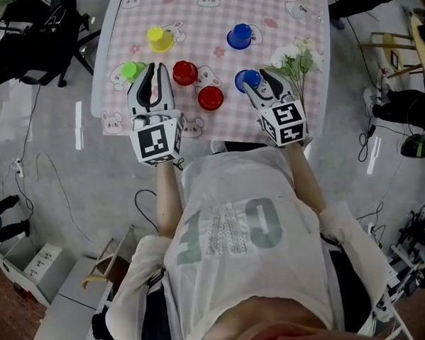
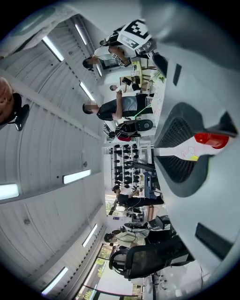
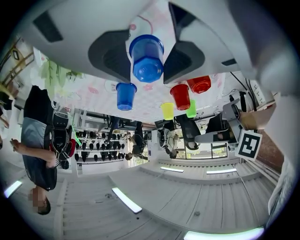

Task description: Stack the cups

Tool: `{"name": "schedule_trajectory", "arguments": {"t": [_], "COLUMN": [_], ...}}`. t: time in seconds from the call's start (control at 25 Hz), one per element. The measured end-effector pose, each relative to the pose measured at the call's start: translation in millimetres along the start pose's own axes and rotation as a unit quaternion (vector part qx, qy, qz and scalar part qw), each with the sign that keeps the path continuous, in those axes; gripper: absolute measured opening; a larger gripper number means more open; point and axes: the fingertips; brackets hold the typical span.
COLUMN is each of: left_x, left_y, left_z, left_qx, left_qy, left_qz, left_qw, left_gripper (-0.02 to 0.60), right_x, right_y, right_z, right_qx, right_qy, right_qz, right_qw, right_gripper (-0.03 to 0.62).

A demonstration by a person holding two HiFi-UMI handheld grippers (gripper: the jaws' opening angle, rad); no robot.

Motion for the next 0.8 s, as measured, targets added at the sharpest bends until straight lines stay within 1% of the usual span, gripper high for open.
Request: {"name": "schedule_trajectory", "arguments": {"t": [0.16,0.6,0.8], "left_x": [-2,-1,-1], "left_y": [6,5,7], "left_z": [-2,-2,-2], "left_qx": [-0.004,-0.007,-0.007], "left_qy": [-0.002,-0.002,-0.003], "left_qz": [-0.003,-0.005,-0.007], "left_qw": [1.0000,1.0000,0.9999], "left_gripper": [0.031,0.031,0.031], "right_x": [0,0,6], "right_y": [2,5,-13], "right_z": [1,-2,-1], "right_qx": [0.001,-0.005,0.022], "right_qy": [0.000,-0.002,0.007], "right_qz": [0.007,-0.001,0.007], "right_qw": [1.000,1.000,1.000], "right_gripper": [0.213,0.213,0.213]}}
Point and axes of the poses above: the fingertips, and each gripper's own axes: z forward along the fingers, x to its right, y out of its underside, and after that the axes turned 6 degrees about y, right-handed
